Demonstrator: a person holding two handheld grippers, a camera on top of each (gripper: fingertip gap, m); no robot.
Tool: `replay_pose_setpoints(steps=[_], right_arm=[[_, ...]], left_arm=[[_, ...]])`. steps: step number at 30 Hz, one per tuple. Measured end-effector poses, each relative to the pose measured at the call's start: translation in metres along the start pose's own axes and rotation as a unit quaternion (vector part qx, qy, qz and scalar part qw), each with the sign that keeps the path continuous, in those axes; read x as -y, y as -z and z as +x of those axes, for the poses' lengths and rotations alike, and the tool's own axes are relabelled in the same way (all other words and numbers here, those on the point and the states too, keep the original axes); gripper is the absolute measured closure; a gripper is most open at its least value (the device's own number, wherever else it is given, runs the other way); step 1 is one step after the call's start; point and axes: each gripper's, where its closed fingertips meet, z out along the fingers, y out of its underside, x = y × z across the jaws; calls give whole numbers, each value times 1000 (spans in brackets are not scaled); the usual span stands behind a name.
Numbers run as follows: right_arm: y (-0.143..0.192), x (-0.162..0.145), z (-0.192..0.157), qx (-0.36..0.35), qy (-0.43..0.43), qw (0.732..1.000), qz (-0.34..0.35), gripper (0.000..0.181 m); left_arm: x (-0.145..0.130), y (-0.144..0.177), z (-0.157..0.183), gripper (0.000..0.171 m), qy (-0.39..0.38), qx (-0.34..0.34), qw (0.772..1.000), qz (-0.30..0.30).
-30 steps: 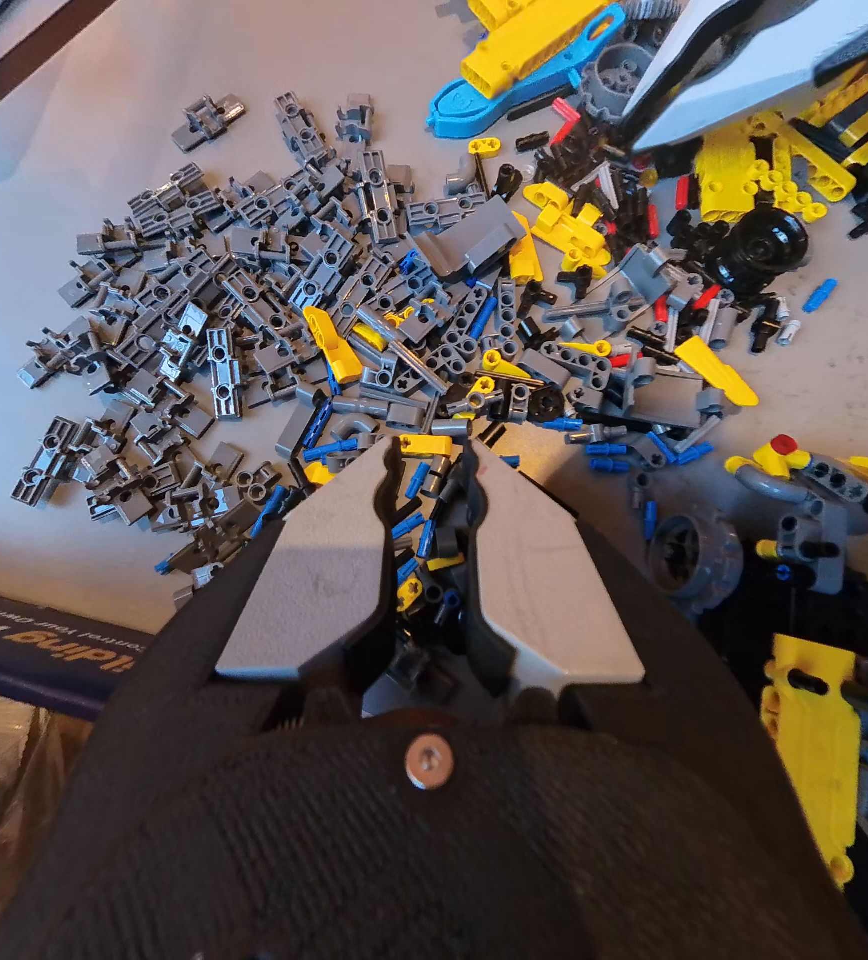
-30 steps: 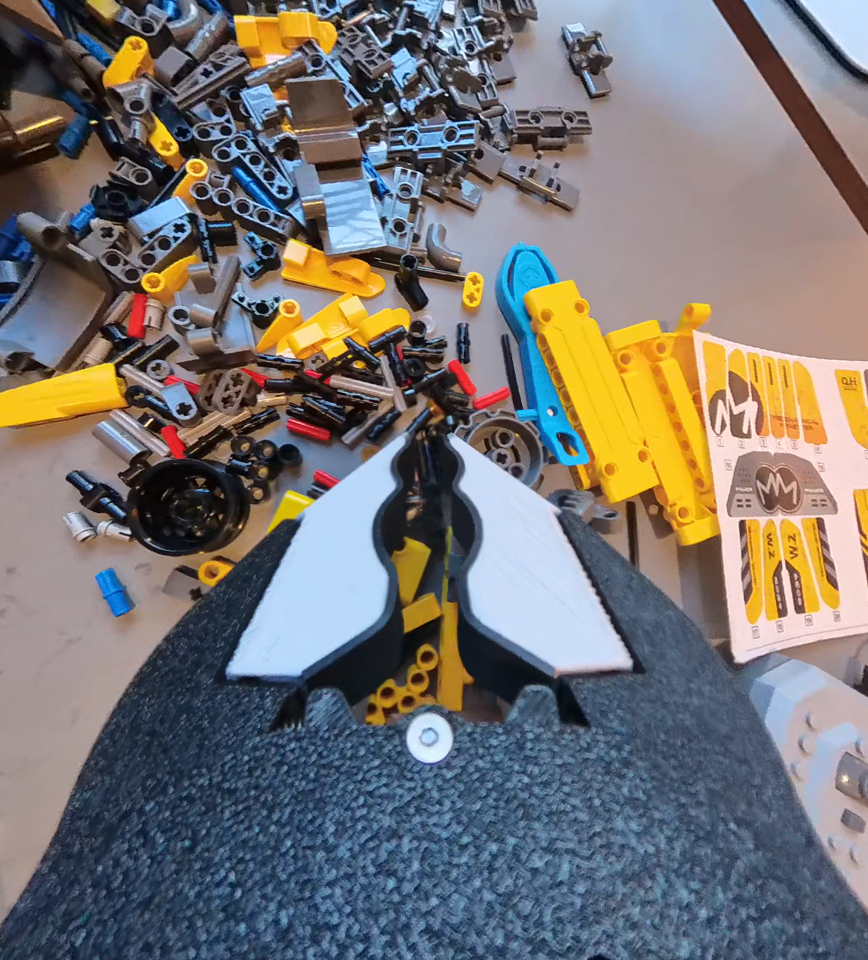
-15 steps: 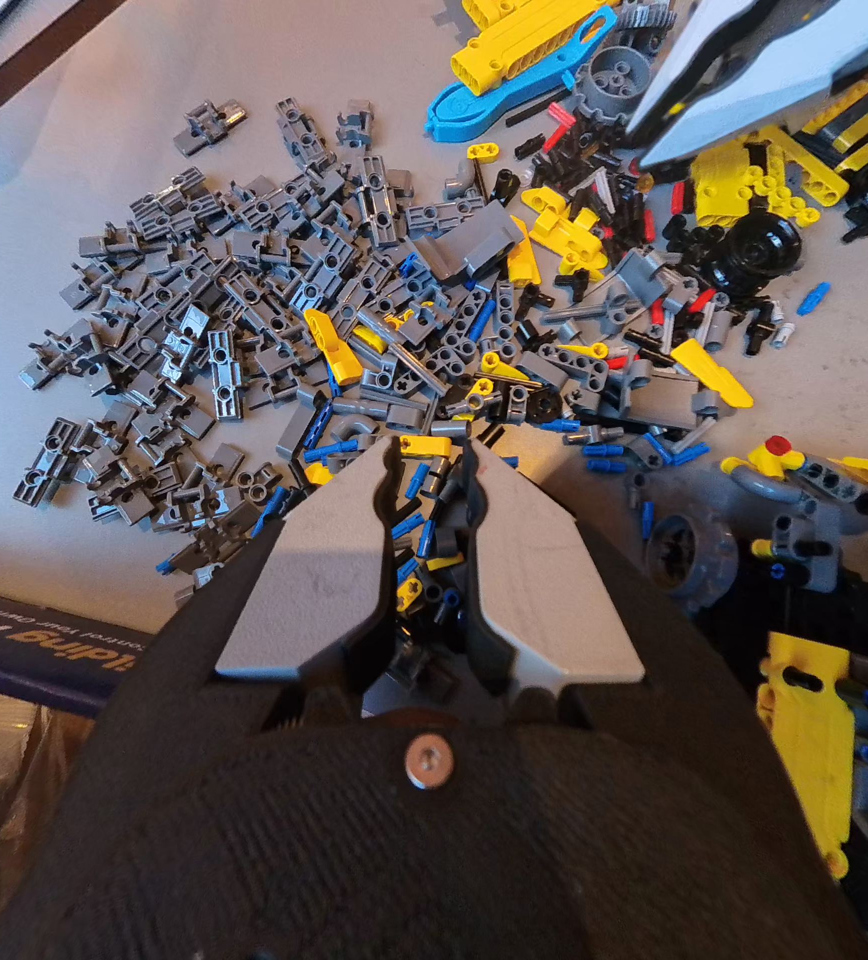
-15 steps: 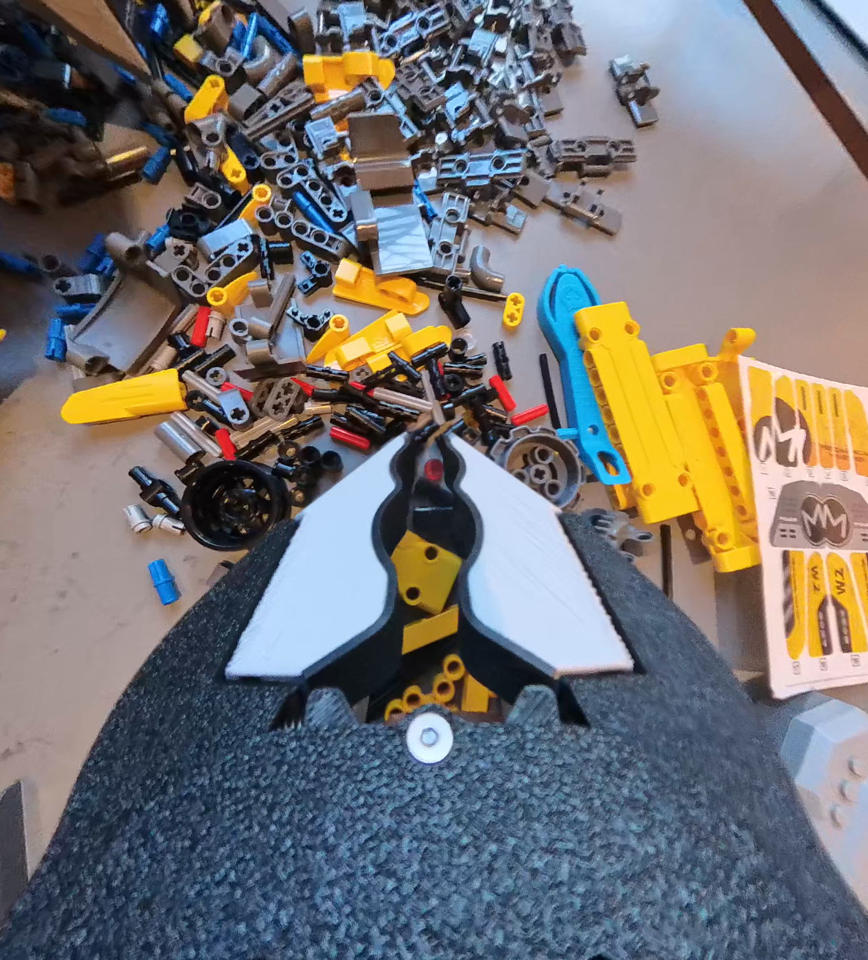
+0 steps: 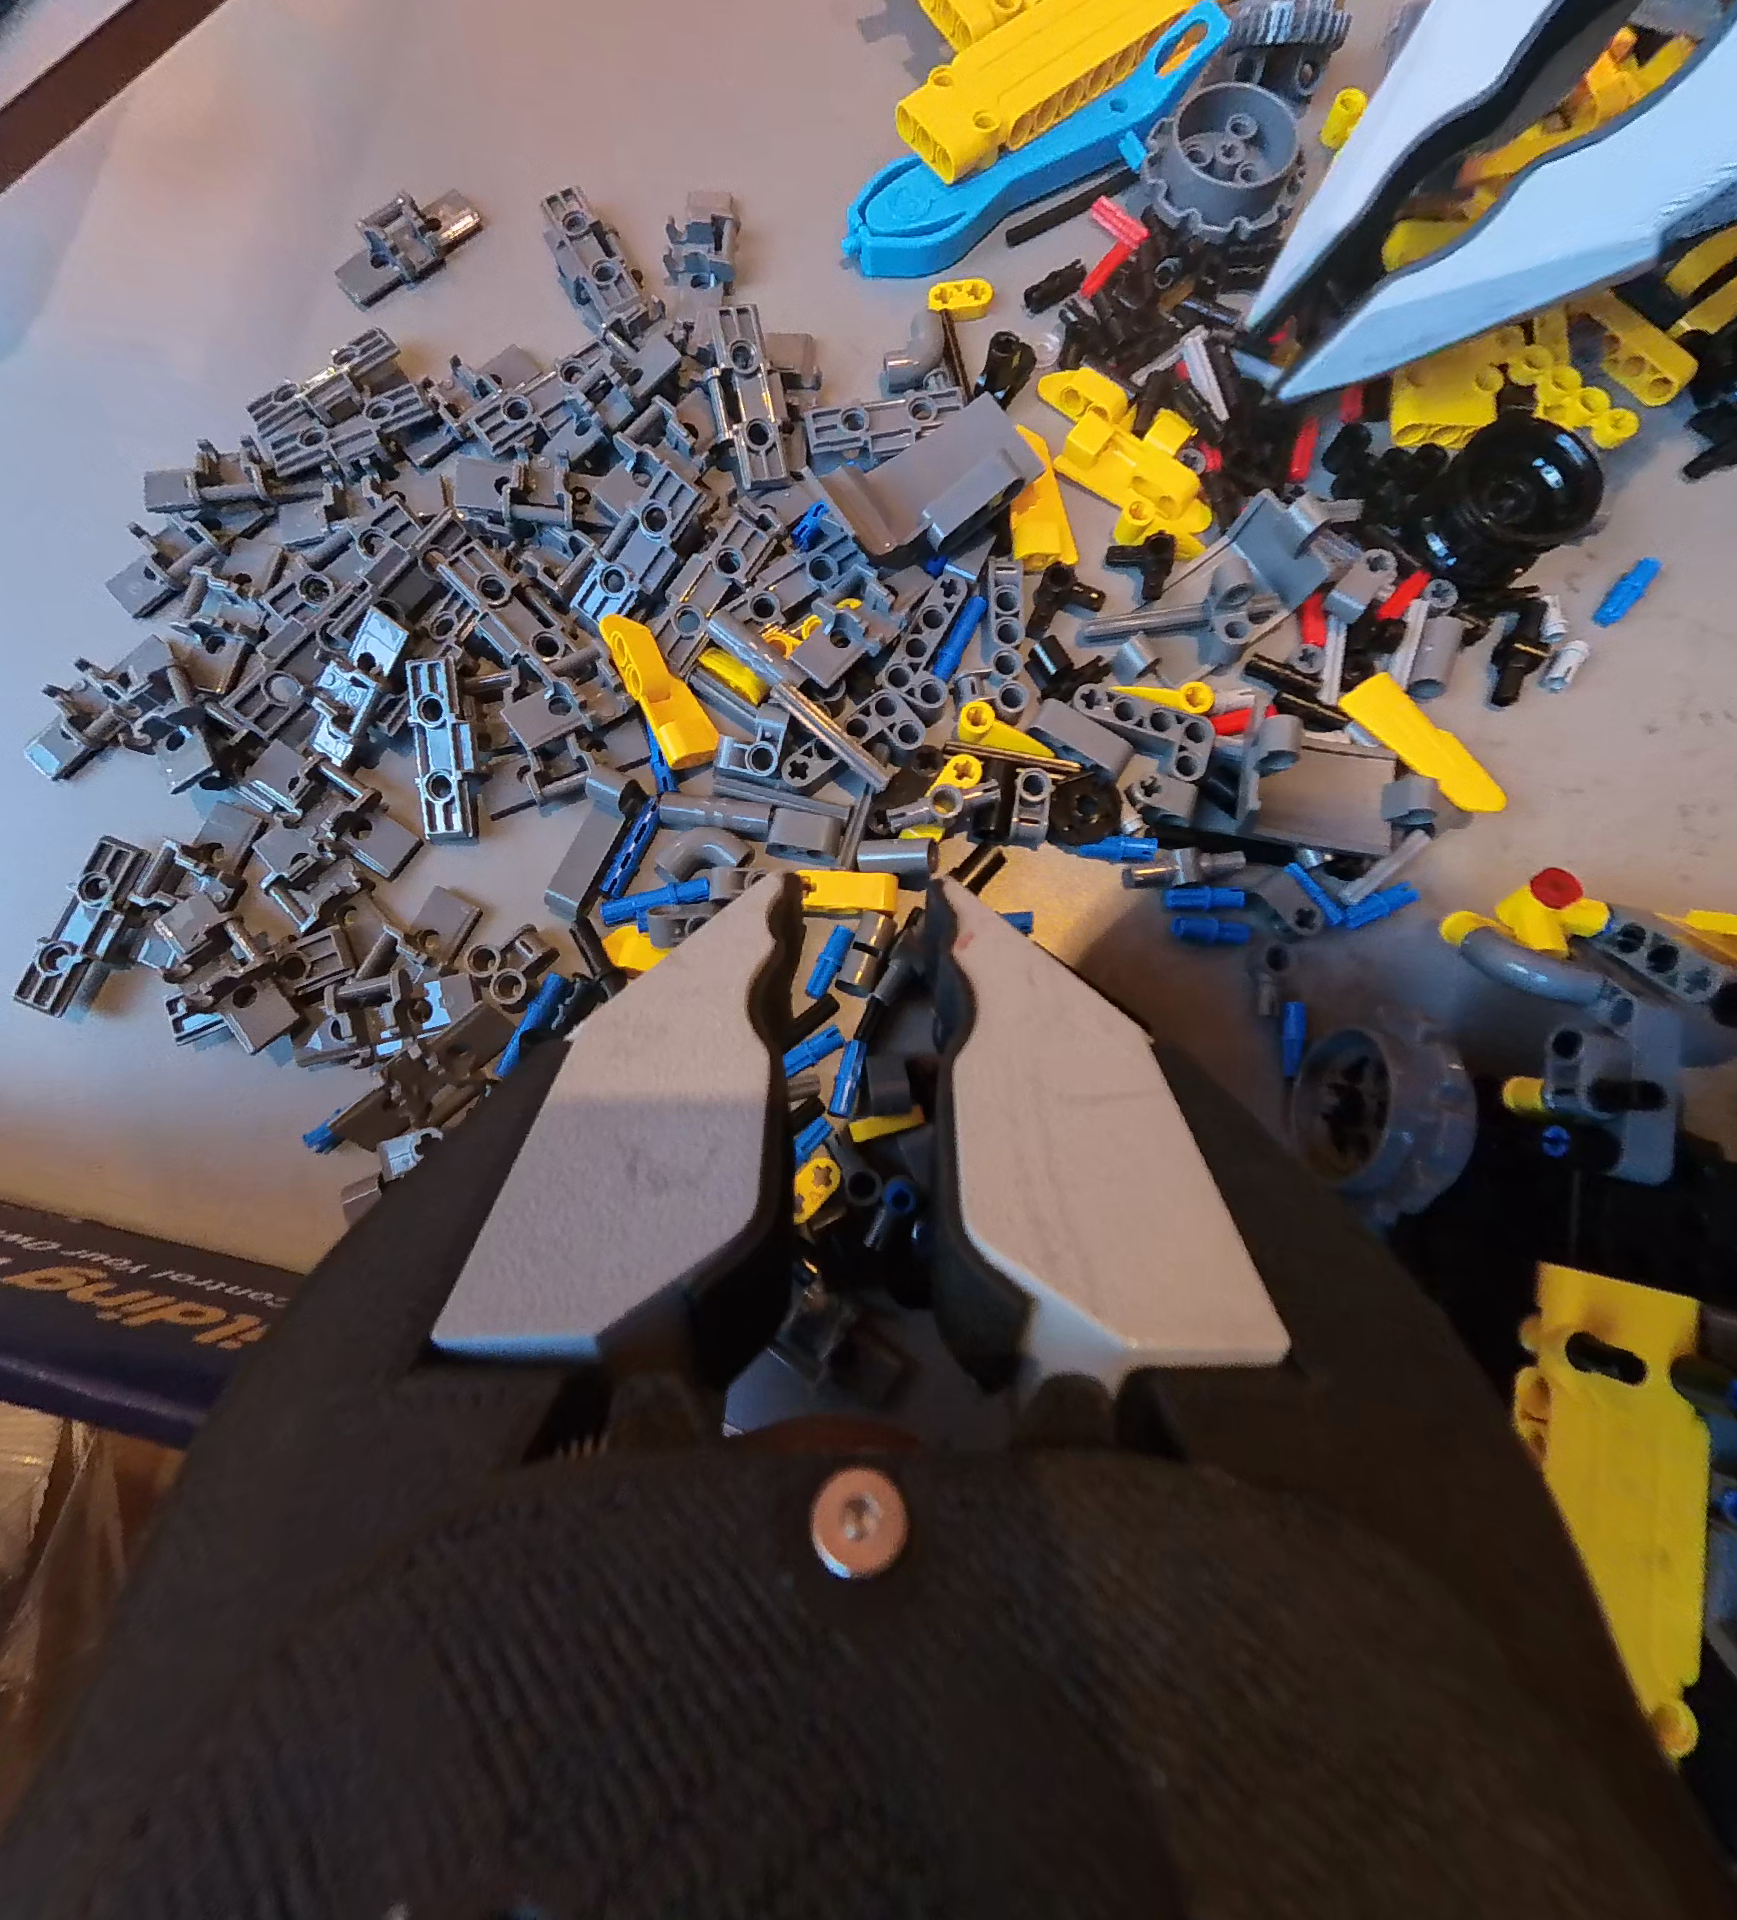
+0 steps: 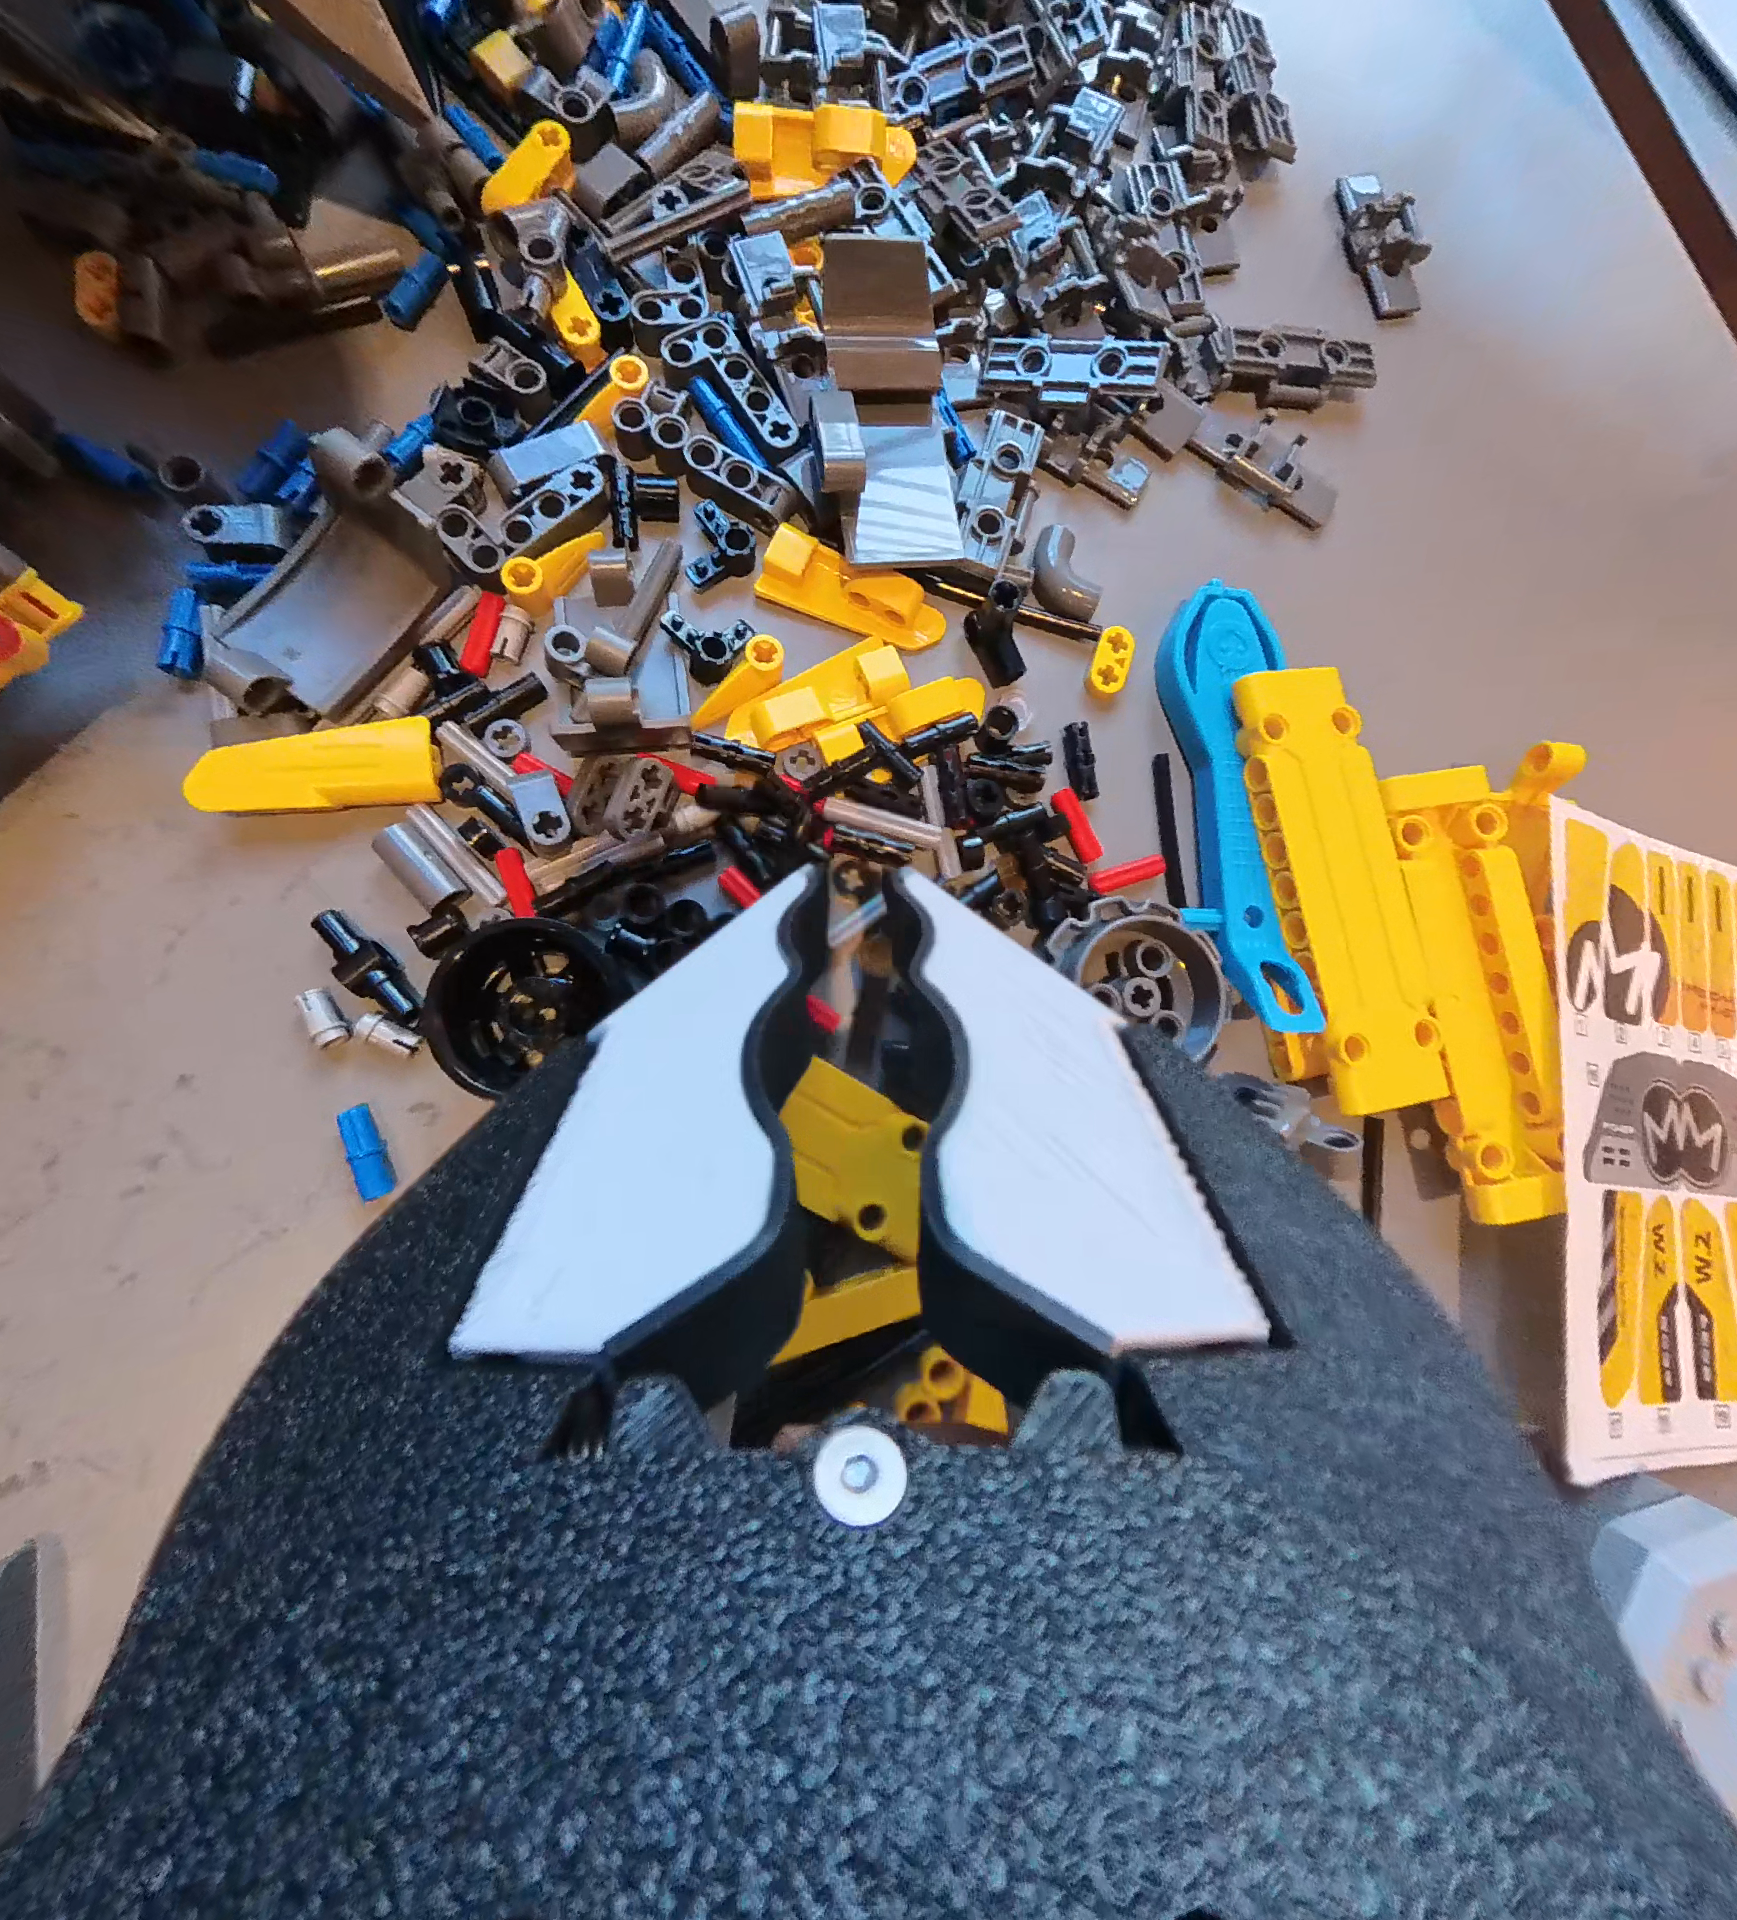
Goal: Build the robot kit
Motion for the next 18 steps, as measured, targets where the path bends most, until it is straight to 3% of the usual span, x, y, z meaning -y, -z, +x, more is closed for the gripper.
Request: replay_pose_setpoints(steps=[18], right_arm=[[3, -5, -3, 31, -10, 999, 3, 168]], left_arm=[[1, 1, 2, 150, -4, 0, 1000, 1]])
